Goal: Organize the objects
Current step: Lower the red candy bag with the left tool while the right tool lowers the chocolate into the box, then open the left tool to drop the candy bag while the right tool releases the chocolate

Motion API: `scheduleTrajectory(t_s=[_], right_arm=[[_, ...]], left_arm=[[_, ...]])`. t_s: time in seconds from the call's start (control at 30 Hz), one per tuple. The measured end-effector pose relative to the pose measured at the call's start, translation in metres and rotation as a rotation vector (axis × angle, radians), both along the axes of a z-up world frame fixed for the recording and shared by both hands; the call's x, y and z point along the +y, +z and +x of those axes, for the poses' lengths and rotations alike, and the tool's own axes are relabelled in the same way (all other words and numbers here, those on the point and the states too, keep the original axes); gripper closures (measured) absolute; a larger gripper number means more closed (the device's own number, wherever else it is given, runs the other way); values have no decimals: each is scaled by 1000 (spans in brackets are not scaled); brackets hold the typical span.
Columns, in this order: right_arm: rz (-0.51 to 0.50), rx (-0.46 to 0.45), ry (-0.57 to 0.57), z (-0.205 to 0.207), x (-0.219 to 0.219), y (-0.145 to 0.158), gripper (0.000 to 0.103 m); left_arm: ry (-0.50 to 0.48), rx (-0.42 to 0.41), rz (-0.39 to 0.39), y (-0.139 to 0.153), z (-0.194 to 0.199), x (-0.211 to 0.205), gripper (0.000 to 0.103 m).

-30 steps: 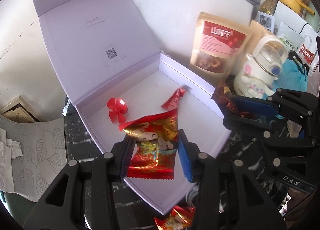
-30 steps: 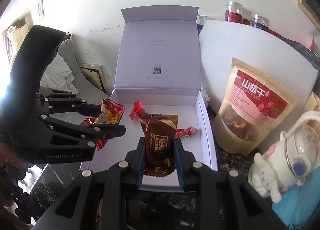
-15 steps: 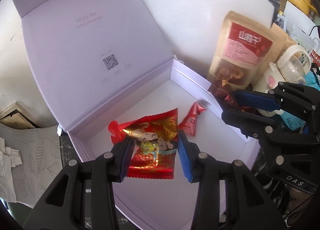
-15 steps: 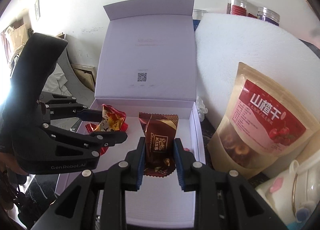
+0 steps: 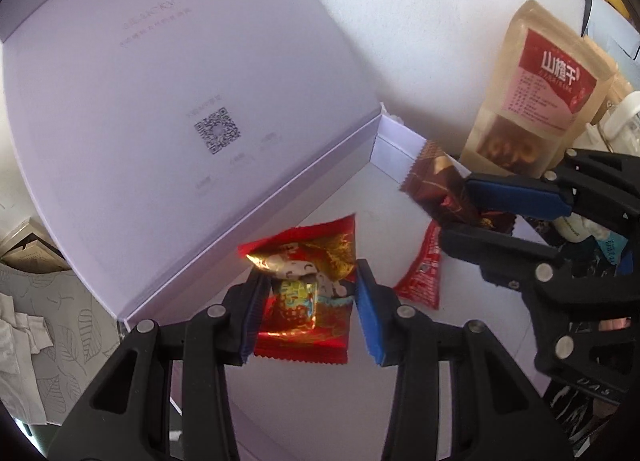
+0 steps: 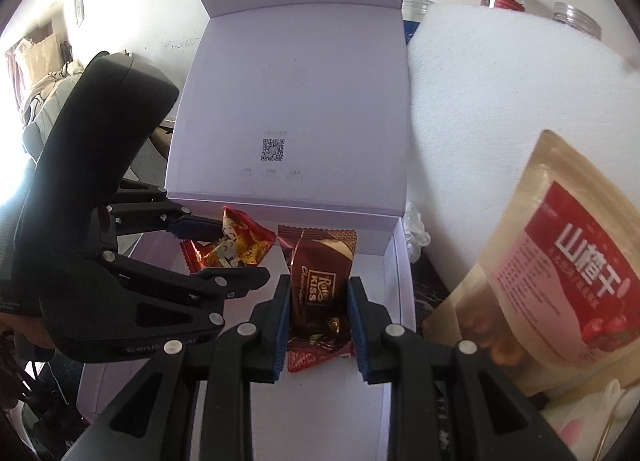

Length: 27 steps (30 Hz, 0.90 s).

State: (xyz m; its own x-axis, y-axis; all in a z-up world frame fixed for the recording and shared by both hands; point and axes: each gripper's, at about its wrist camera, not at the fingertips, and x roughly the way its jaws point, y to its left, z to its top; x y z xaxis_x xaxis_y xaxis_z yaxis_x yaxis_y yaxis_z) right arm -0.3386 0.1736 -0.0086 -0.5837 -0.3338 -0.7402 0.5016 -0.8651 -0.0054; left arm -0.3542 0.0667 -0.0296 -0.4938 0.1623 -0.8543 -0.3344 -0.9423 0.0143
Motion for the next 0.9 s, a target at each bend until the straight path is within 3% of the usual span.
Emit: scheduleTrajectory(t_s=[0.37, 0.6, 0.9], right_arm=[[17, -28, 8, -20, 1, -12, 77], [25, -68, -11, -27, 6, -21, 76], [72, -67, -34, -20, 12, -16, 72]], left_arm=[[-24, -5, -33, -4, -16, 8, 63], [-15, -55, -14, -13, -23, 7, 62], [9, -62, 6, 1, -20, 6, 62]])
